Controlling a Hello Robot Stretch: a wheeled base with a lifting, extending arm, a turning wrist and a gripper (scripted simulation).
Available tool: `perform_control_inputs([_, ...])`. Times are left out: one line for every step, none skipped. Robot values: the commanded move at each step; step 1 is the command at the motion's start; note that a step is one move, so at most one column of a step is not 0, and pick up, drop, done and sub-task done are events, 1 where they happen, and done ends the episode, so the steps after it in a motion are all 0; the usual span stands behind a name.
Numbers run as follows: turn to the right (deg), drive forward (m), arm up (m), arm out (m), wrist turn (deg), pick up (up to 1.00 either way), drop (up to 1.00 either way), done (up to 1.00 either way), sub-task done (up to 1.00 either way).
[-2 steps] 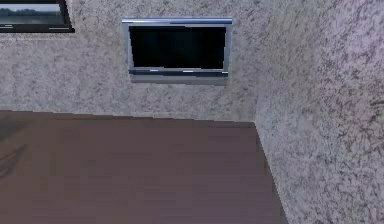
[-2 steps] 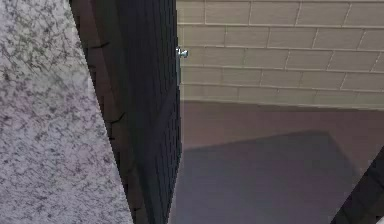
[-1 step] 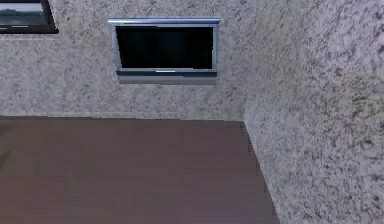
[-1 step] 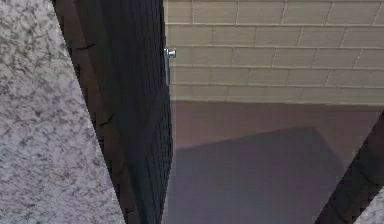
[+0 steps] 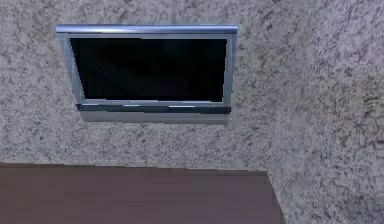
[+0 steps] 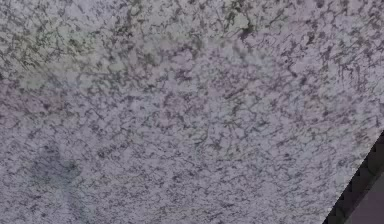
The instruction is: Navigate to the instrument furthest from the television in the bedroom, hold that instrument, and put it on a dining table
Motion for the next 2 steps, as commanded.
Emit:
perform_control_inputs([3.0,0.0,0.0,0.0,0.0,0.0,0.0,0.0,0.0])
perform_control_inputs([0.0,0.7,0.0,0.0,0.0,0.0,0.0,0.0,0.0])
